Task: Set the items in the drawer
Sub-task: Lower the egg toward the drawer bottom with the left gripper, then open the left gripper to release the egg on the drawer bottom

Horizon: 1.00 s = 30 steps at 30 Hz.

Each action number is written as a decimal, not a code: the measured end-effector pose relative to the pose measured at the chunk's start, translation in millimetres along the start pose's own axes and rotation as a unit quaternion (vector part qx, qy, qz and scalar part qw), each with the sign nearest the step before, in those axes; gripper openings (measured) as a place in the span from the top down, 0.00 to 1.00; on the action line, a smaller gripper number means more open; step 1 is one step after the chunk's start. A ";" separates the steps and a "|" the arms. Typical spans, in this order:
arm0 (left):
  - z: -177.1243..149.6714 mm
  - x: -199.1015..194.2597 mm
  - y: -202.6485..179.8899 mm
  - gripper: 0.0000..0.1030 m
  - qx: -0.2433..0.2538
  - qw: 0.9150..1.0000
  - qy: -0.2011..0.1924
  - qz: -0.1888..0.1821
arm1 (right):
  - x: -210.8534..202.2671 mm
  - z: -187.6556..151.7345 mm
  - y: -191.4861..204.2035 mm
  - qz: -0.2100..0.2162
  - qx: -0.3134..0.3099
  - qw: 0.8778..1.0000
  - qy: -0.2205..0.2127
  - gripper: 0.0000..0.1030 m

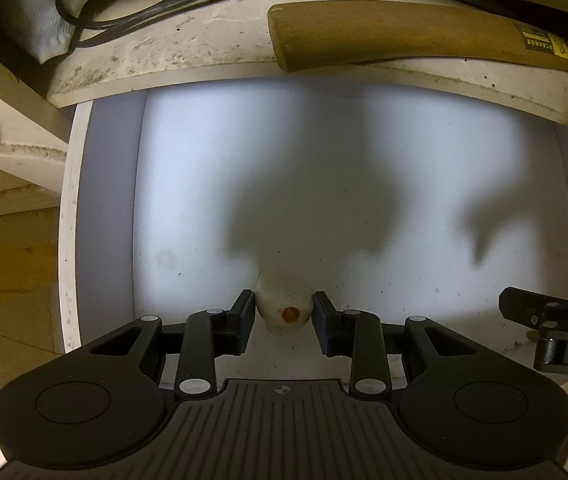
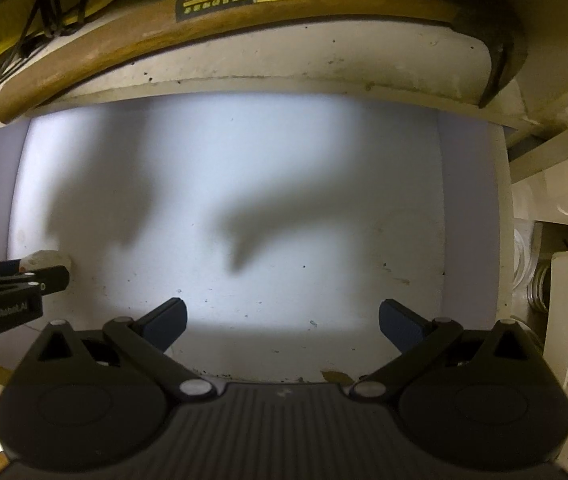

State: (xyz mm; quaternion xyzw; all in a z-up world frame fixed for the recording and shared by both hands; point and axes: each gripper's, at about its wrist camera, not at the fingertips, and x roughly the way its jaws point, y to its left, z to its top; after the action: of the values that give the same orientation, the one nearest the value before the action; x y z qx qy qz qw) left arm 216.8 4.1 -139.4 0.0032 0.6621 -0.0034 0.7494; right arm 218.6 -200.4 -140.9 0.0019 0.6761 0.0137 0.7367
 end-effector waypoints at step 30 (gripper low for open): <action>-10.8 0.0 -5.8 0.14 -0.007 1.000 0.006 0.004 | -2.7 -1.2 0.0 0.004 0.002 1.000 -0.001 0.00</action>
State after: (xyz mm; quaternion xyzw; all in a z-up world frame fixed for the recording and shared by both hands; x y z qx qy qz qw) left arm 206.1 -1.6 -140.7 0.0001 0.6667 0.0042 0.7453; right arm 217.2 -200.5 -138.3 0.0061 0.6752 0.0156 0.7374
